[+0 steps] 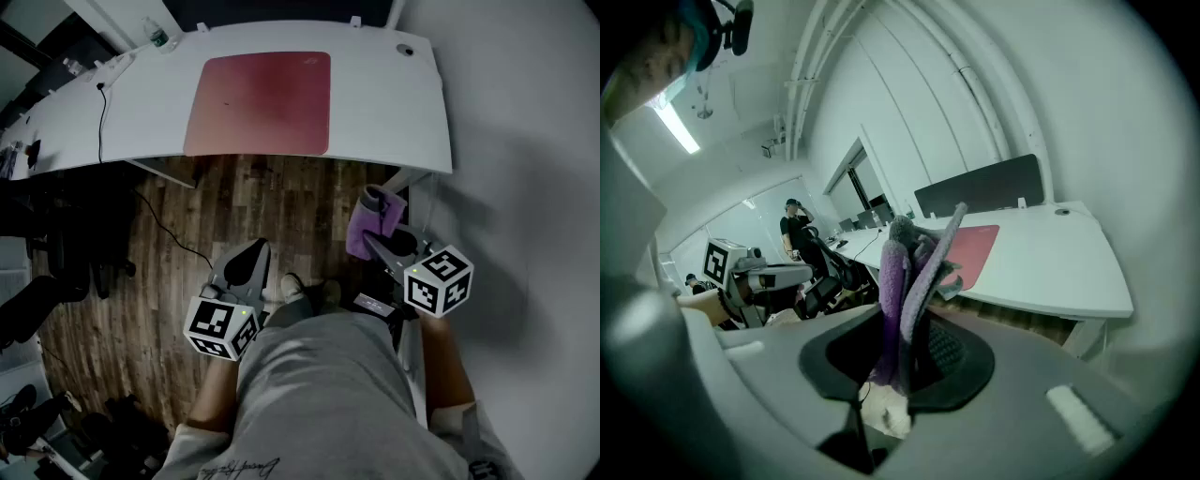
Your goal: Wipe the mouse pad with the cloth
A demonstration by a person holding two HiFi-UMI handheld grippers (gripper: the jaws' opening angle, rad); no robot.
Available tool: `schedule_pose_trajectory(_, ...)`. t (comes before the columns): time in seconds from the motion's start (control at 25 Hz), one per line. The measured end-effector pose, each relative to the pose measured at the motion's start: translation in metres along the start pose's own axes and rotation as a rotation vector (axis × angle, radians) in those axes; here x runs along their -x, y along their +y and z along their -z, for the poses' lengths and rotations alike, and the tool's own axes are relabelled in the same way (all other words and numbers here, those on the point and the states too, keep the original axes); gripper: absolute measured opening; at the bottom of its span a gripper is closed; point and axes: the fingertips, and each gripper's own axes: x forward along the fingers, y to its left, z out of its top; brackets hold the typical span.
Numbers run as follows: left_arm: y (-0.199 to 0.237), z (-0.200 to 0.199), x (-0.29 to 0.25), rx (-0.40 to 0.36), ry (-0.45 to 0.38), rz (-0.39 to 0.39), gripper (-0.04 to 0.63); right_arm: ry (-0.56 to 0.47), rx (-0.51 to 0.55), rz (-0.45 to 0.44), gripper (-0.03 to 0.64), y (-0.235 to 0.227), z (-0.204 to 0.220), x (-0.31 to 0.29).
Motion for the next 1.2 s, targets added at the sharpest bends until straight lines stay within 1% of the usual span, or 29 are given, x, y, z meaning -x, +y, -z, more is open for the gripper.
schedule_pose_trajectory(0.2,0.009,0.002,0.004,0.008,-0.003,0.003,0.02,0.002,-0.002,0.005,0.087,0.006,0.0,-0.007)
schedule_pose_trajectory(0.4,0.026,-0.004,0.01,0.017,-0.025,0.013,0.02,0.014,0.007,0.009,0.087,0.02,-0.005,-0.021)
schedule_pose_trajectory(0.6,0.051,-0.005,0.017,0.027,-0.035,0.022,0.02,-0.012,-0.027,0.015,0.089,0.033,-0.018,-0.039)
schedule_pose_trajectory(0.92,0.089,-0.015,0.025,0.025,-0.062,0.05,0.02,-0.019,-0.011,0.04,0.089,0.054,-0.035,-0.07)
schedule_pose_trajectory(1.08,0.105,-0.014,0.023,0.039,-0.05,0.058,0.02,-0.005,-0.009,0.05,0.089,0.055,-0.04,-0.081)
schedule_pose_trajectory(1.2,0.113,-0.017,0.008,0.036,-0.049,0.065,0.02,0.002,-0.002,0.055,0.089,0.043,-0.046,-0.091)
